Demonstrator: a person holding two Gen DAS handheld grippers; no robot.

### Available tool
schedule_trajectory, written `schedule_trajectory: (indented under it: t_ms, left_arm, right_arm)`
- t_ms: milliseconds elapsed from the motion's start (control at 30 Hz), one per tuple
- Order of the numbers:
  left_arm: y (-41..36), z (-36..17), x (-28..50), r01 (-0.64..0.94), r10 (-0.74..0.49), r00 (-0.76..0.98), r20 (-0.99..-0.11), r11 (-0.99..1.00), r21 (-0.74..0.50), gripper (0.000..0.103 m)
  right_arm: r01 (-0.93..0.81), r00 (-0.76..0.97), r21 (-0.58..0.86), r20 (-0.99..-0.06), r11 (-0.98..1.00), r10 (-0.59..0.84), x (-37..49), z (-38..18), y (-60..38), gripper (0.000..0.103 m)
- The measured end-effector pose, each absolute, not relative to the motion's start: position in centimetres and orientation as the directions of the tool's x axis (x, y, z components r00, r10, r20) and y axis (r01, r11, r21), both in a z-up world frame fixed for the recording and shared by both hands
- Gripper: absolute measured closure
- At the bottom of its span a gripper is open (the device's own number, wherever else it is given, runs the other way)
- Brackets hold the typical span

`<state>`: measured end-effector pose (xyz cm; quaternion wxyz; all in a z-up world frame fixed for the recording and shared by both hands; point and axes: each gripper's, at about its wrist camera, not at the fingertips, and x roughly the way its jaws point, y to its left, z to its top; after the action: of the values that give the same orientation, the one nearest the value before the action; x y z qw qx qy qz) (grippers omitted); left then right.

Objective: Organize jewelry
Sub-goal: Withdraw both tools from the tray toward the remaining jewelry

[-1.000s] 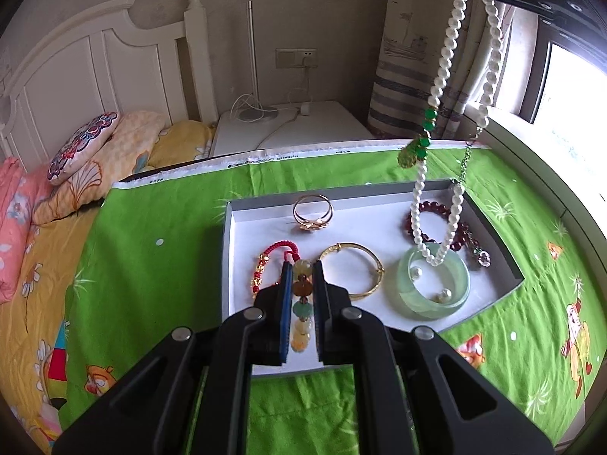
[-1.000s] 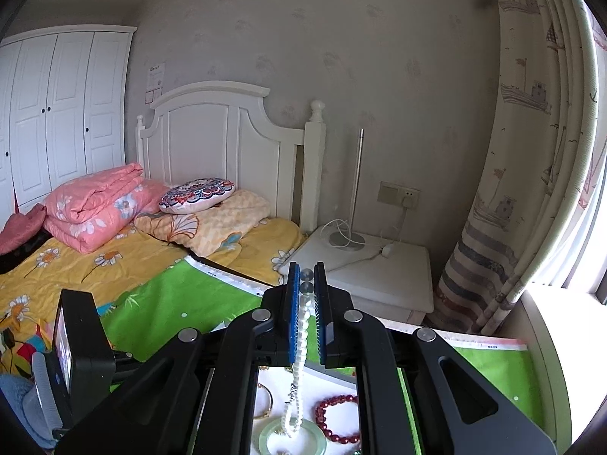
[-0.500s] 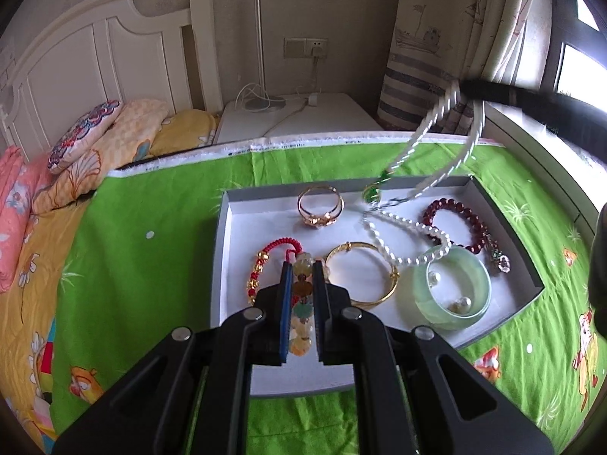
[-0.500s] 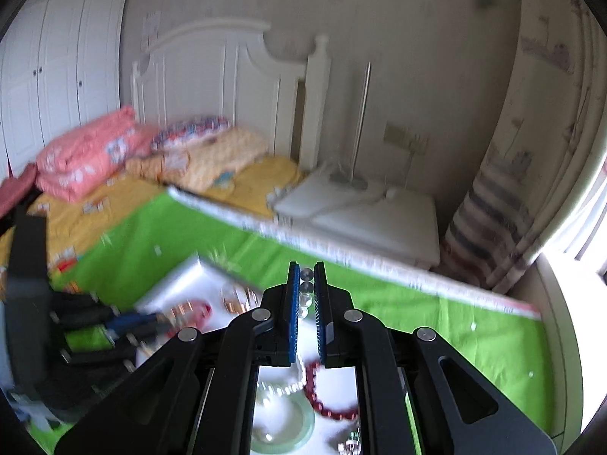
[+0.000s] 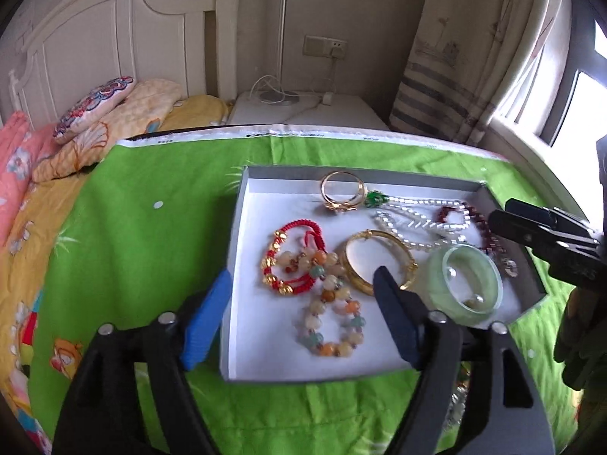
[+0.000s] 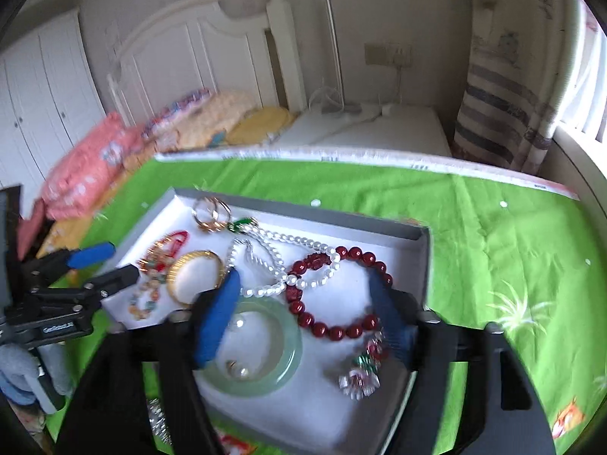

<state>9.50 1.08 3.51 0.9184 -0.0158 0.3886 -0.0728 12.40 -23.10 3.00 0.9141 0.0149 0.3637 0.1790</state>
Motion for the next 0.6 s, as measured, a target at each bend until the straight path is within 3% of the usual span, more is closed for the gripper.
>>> schedule_trajectory:
  t_ms: [33, 233, 600]
  left_arm:
    - [1.3, 3.6, 9.1, 0.104, -0.127, 0.695, -0.708, 0.992, -0.076, 0.011]
    - [4.1, 4.2, 4.9, 0.033, -0.139, 0.724, -0.676, 0.985, -0.167, 0.005]
    - [5.9, 1.5, -2.8, 0.012, -0.23, 0.678, -0.698, 0.953, -0.302, 0.004]
  right_arm:
    - [-0.323, 0.674, 0.168, -0.65, 0.931, 0.351, 11.7, 3.3, -23.5, 0.034]
    - [-0.319, 0.683, 0.233, -0.616, 0.919, 0.394, 6.4, 4.1, -26.5, 0.03]
    - [-0.358, 0.651, 0.246, -0.626, 0.901, 0.429, -2.0, 1.6, -26.0, 0.03]
